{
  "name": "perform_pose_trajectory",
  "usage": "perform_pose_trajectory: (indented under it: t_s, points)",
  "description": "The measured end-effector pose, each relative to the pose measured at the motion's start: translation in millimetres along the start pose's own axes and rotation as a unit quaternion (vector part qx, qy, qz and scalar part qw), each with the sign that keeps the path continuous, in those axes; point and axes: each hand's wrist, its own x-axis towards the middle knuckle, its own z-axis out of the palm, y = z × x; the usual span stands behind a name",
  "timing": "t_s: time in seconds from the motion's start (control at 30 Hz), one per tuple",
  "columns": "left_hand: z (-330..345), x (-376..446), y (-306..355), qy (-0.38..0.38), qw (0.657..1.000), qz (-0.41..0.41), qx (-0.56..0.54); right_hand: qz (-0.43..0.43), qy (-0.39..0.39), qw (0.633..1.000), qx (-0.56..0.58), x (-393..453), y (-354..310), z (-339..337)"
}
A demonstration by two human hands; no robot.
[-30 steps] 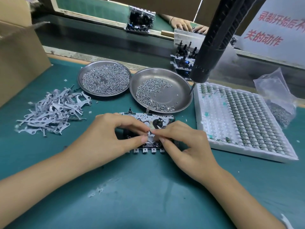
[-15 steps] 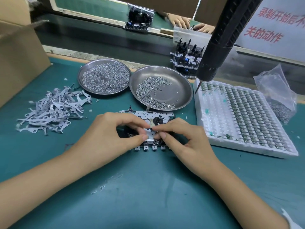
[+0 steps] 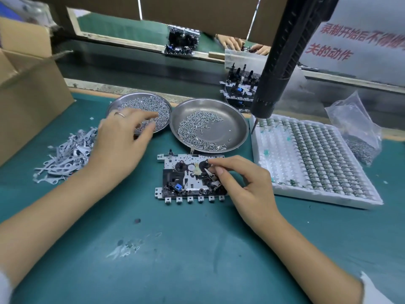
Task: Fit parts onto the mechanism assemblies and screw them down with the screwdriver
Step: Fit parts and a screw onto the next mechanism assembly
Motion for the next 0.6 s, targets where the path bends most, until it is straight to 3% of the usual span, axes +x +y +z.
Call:
perform_pose_trajectory:
  t_s: [0.1,0.2,0.3,0.47,0.6]
  points:
    - [8,26,-16,-0.085,0.979,-0.092,0.163,0.016,0.009,1.000,0.005,0,-1,-1]
    - [15,41,-18,-0.120,0.965,-0.141,0.188,0.022,0.011,1.000,0.000,0,0,-2]
    - [15,44,-16,-0.079,0.972,-0.155,0.158,0.011,0.007,1.000,0.001,0,1,-1]
    - [14,33,-12,0.006,0.981,-0.110,0.157,0.013,0.005,1.000,0.015,1,0,-1]
    - [13,27,-15,0.043,0.991,-0.091,0.092,0.013,0.009,1.000,0.019,2,-1,-2]
